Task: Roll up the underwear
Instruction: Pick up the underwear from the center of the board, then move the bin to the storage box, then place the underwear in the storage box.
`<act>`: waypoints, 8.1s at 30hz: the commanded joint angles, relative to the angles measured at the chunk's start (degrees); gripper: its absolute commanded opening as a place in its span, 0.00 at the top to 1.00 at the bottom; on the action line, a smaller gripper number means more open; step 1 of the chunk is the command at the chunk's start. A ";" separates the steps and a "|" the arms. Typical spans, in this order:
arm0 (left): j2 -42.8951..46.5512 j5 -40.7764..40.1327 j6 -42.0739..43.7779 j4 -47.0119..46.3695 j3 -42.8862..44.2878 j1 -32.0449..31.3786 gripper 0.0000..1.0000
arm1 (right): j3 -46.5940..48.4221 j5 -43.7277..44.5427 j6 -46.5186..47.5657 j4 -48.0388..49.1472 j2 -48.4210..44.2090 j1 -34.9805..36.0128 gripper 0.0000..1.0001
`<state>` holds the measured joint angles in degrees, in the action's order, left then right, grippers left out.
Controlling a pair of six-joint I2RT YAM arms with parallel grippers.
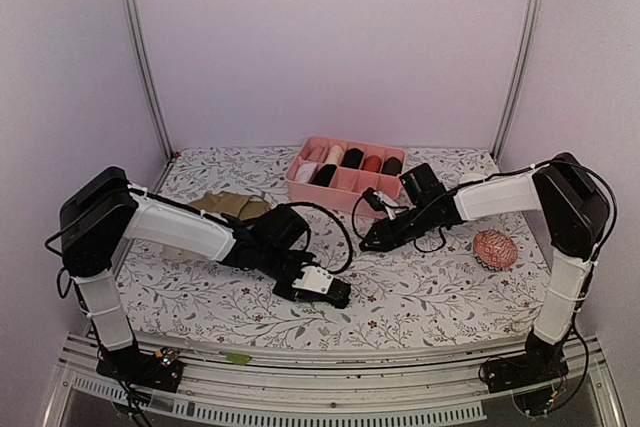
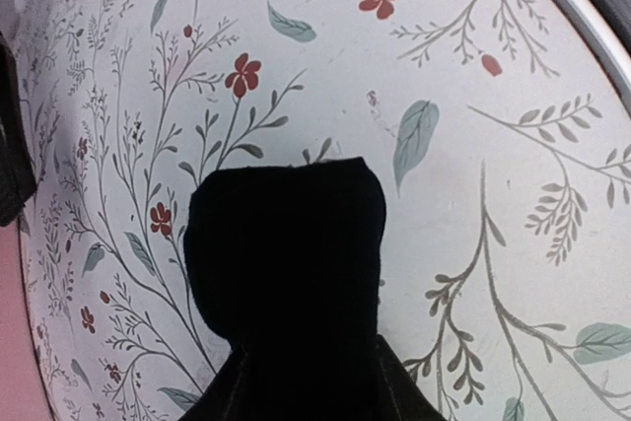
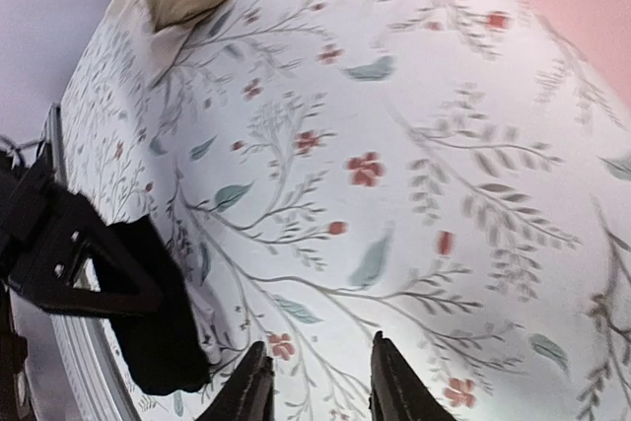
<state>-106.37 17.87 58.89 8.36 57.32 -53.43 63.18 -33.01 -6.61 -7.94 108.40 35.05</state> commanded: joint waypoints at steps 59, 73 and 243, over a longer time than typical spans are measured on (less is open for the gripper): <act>-34.00 -46.24 -52.91 -4.58 59.80 10.16 1.00 | 1.90 19.11 -15.23 -2.34 -13.16 -10.70 0.01; -37.32 -48.28 -39.89 -10.32 62.45 8.92 1.00 | 3.09 18.62 -15.15 -2.34 -11.47 -10.76 0.01; -25.24 -13.64 -65.80 10.64 39.57 18.44 1.00 | 28.50 7.17 -33.64 6.01 12.16 -6.25 0.84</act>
<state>-126.82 3.73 -4.19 23.46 96.92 -35.81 92.58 -26.65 -39.88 -3.33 123.09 29.50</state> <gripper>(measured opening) 0.211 0.155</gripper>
